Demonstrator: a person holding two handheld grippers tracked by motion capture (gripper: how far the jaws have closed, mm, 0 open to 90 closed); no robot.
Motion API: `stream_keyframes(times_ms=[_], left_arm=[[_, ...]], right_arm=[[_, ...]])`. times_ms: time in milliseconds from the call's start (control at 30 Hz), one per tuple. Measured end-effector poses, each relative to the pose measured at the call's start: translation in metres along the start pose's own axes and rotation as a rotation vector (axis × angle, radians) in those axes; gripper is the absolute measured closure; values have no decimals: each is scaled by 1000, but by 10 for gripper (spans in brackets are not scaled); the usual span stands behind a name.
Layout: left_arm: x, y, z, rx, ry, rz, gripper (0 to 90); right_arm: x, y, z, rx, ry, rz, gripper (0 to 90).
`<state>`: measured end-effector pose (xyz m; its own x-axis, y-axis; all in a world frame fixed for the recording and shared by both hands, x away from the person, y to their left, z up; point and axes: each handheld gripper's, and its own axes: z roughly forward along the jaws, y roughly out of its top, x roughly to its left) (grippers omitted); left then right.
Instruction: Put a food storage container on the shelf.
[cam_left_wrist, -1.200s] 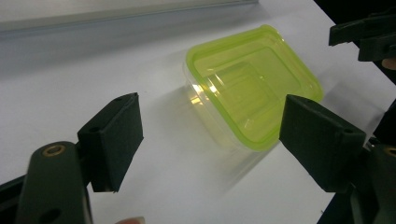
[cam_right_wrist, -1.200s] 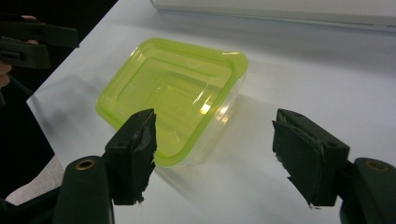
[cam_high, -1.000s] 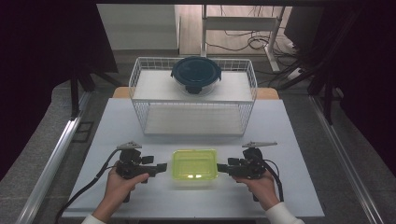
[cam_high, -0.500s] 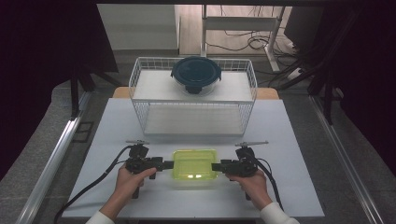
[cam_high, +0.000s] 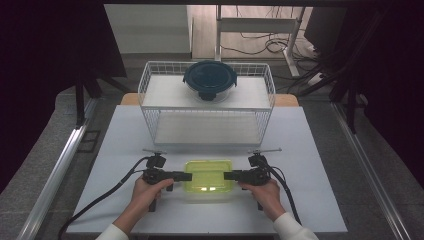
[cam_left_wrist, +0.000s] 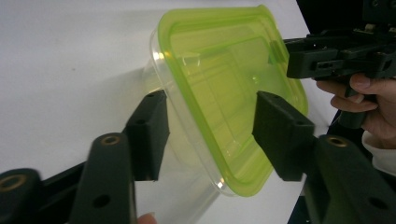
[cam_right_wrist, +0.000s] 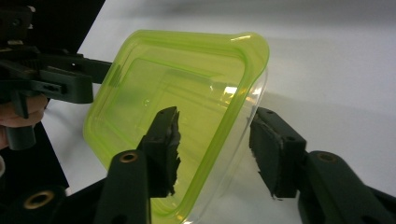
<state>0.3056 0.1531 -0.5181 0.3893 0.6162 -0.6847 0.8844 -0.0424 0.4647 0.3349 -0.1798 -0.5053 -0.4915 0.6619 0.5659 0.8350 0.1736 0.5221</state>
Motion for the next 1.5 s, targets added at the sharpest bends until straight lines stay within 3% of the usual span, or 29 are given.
stream_keyframes(times_ms=[133,200,267,767,1000,1500], left_arm=[[-1,-2,1,12,21,-10,619],[-2,-2,0,3,23,-8,699],[-3,-3,-1,3,30,-1,721],[-14,-5,-14,-36,7,59,784],[-24,-4,-23,-52,20,103,786],[-38,-3,-39,-98,4,159,785]], right_arm=[[-1,-1,0,3,18,26,641],[-2,-2,-3,-5,2,36,711],[-1,-2,-6,-12,11,57,742],[13,-5,-20,-36,-3,-15,786],[23,-3,-26,-57,-12,-67,786],[35,0,-40,-100,10,-125,786]])
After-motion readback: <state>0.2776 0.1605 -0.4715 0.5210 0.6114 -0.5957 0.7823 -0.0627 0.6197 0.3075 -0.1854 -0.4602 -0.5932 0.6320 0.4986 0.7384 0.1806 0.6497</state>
